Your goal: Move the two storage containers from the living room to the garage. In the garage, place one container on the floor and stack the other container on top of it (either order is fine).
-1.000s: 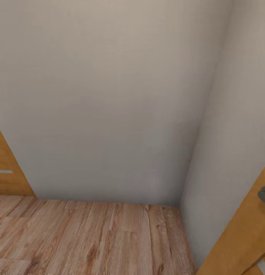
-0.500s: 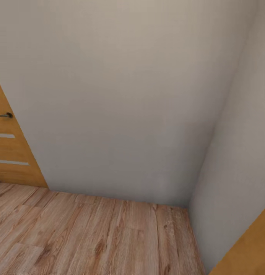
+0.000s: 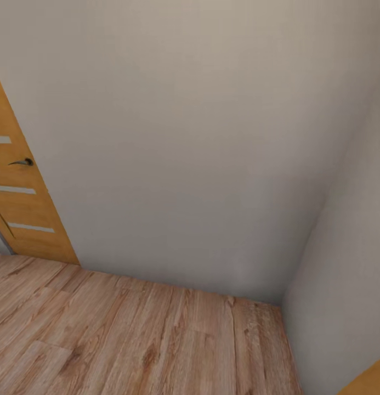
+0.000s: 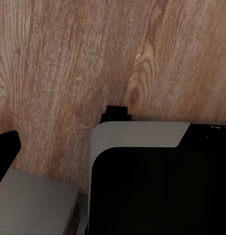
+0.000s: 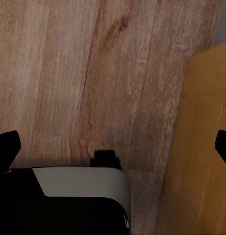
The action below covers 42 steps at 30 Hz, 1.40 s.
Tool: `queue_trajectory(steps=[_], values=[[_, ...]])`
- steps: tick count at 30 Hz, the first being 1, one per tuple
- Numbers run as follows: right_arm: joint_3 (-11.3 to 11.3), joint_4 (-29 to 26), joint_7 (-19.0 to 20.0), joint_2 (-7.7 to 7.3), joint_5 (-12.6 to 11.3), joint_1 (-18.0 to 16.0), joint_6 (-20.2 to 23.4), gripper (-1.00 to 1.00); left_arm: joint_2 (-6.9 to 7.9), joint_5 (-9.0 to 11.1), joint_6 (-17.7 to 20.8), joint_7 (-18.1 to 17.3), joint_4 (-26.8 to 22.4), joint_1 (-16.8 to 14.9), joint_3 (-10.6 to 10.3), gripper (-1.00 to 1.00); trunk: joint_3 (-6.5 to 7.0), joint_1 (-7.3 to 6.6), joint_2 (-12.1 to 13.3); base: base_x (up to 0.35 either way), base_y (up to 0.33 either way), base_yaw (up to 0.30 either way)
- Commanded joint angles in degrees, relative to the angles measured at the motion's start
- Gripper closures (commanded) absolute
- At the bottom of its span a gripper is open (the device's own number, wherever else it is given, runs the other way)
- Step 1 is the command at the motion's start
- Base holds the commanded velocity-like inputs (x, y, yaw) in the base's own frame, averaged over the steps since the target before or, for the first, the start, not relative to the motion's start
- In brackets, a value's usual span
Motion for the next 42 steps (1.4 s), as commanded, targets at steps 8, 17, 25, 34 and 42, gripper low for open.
queue_trajectory(steps=[8, 17, 25, 34, 42], values=[[0.37, 0.18, -0.10, 0.01, -0.32, -0.08, -0.32, -1.00, -0.01, 0.69, -0.34, 0.02, 0.22, -0.09, -0.31, -1.00, -0.06, 0.01, -0.03, 0.013, 0.000, 0.016], [0.37, 0.18, -0.10, 0.01, -0.32, -0.08, -0.32, -1.00, -0.01, 0.67, -0.34, 0.02, 0.22, -0.09, -0.33, -1.00, -0.06, 0.01, -0.03, 0.000, 0.000, 0.243], [0.37, 0.18, -0.10, 0.01, -0.32, -0.08, -0.32, -1.00, -0.01, 0.63, -0.34, 0.02, 0.22, -0.09, -0.35, -1.00, -0.06, 0.01, -0.03, 0.000, 0.000, 0.288], [0.37, 0.18, -0.10, 0.01, -0.32, -0.08, -0.32, -1.00, -0.01, 0.55, -0.34, 0.02, 0.22, -0.09, -0.40, -1.00, -0.06, 0.01, -0.03, 0.127, 0.000, 0.289], [0.37, 0.18, -0.10, 0.01, -0.32, -0.08, -0.32, -1.00, -0.01, 0.59, -0.34, 0.02, 0.22, -0.09, -0.32, -1.00, -0.06, 0.01, -0.03, 0.254, 0.000, 0.267]])
